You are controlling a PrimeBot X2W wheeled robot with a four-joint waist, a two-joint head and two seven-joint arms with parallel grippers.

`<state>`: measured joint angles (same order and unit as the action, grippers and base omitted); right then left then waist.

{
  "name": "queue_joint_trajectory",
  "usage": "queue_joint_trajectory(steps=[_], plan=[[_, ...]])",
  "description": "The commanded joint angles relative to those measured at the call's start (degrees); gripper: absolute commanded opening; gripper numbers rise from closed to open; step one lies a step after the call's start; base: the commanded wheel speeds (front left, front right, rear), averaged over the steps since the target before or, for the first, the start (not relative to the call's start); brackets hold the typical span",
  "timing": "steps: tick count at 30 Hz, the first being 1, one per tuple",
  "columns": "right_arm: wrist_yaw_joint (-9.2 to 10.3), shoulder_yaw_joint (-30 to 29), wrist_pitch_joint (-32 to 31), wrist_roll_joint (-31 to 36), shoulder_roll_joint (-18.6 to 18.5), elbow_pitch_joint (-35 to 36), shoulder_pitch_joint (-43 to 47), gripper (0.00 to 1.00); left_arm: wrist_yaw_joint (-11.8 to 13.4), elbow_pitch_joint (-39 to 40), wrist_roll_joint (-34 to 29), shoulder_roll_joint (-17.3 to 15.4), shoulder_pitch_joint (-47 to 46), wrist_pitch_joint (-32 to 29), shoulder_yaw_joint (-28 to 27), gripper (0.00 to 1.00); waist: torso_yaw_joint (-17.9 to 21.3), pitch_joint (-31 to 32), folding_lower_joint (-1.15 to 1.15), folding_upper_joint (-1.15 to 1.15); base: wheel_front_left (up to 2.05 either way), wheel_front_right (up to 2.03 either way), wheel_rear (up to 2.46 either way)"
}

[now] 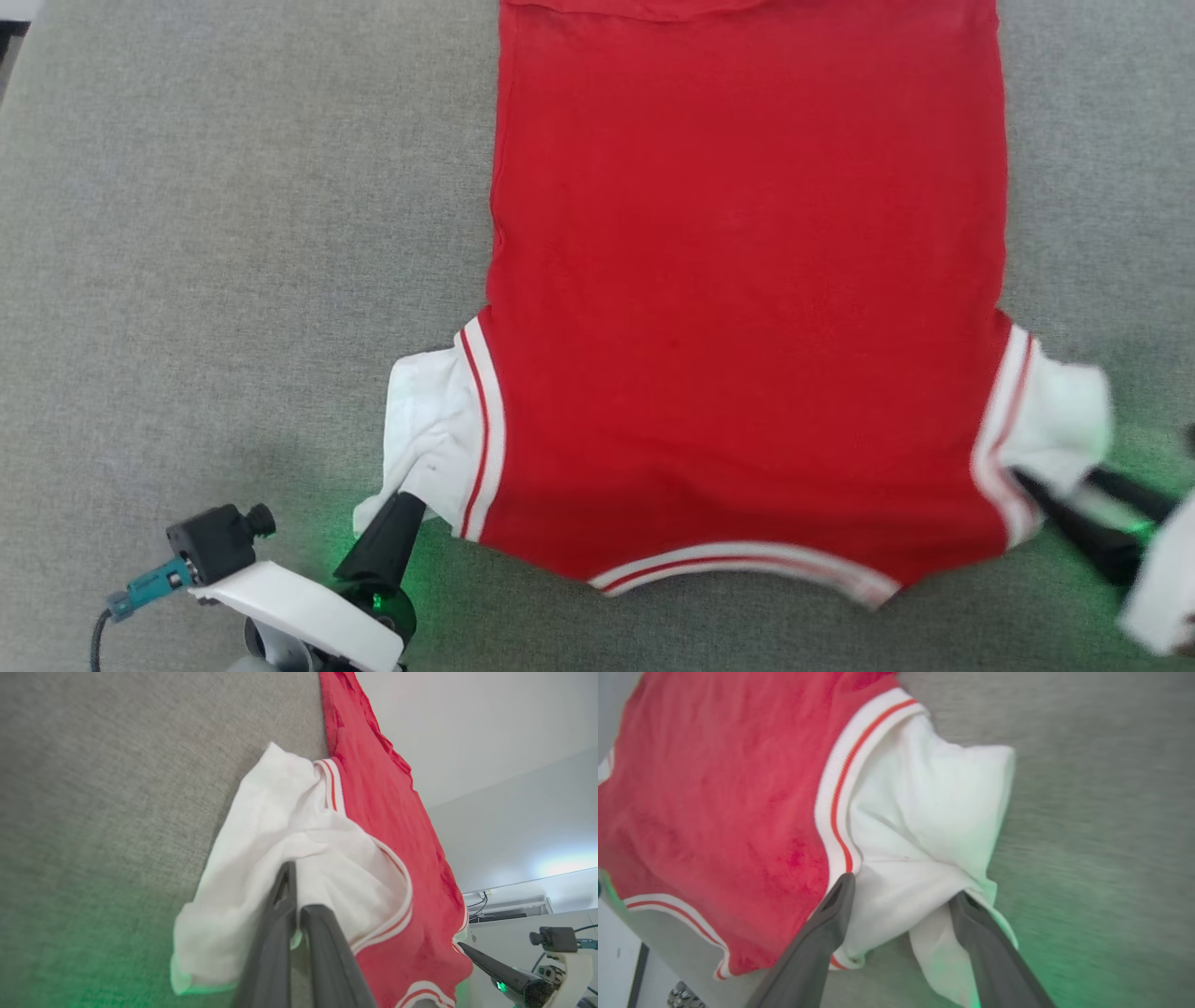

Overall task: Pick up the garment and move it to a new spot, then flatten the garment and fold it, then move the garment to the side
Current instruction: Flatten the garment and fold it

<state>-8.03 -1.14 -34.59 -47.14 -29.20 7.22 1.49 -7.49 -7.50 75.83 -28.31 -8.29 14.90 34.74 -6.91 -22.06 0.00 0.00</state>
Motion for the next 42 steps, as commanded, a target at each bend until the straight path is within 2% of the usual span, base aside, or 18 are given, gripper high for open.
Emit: queue_joint_trajectory(steps=[1, 2, 7, 9, 12, 19, 28, 34, 42], plan=[[0.75, -4.05, -1.28, 1.29, -2.15, 0.98, 1.52, 1.00, 0.04, 0.90, -0.89, 0.03, -0.47, 0.37, -0.81, 0.00, -0.46, -0.61, 0.00, 0.00, 0.00, 0.00, 0.00], [0.75, -4.05, -1.28, 1.29, -2.15, 0.98, 1.52, 1.00, 0.04, 0.90, -0.89, 0.03, -0.47, 0.37, -0.81, 0.00, -0.46, -0.61, 0.00, 0.00, 0.00, 0.00, 0.00], [0.54, -14.37, -5.77, 3.18, -4.80, 6.74, 0.10, 1.00, 0.04, 2.95, -3.34, 0.50, -0.50, 0.36, -1.27, 0.00, -2.12, -1.98, 0.00, 0.00, 0.00, 0.00, 0.00], [0.54, -17.34, -7.56, 4.40, -5.97, 7.39, -2.73, 1.00, 0.04, 4.00, -4.15, 0.91, -1.37, 0.36, -0.86, 0.00, -3.17, -2.75, 0.00, 0.00, 0.00, 0.00, 0.00], [0.54, -18.66, -10.12, 5.83, -7.01, 5.67, -9.48, 1.00, 0.04, 4.94, -4.95, 1.67, -2.08, 0.36, -0.44, 0.00, -4.79, -3.71, 0.00, 0.00, 0.00, 0.00, 0.00], [0.54, -12.39, -16.44, 12.53, -11.03, -5.95, -31.51, 1.00, 0.04, 7.18, -6.67, 2.34, -5.65, 0.36, 2.36, 0.00, -9.01, -6.63, 0.00, 0.00, 0.00, 0.00, 0.00], [0.54, -5.19, -25.30, 20.99, -11.35, -25.11, -56.44, 1.00, 0.04, 9.93, -7.62, 3.97, -10.78, 0.36, 5.91, 0.00, -14.69, -12.44, 0.00, 0.00, 0.00, 0.00, 0.00], [0.54, -1.02, -29.28, 24.25, -11.21, -32.88, -66.73, 1.00, 0.04, 11.56, -8.02, 4.38, -12.00, 0.37, 6.95, 0.00, -16.77, -14.94, 0.00, 0.00, 0.00, 0.00, 0.00], [0.54, 2.56, -32.88, 27.32, -10.39, -39.70, -72.81, 1.00, 0.04, 13.43, -8.45, 5.11, -13.12, 0.37, 7.41, 0.00, -18.55, -17.18, 0.00, 0.00, 0.00, 0.00, 0.00]])
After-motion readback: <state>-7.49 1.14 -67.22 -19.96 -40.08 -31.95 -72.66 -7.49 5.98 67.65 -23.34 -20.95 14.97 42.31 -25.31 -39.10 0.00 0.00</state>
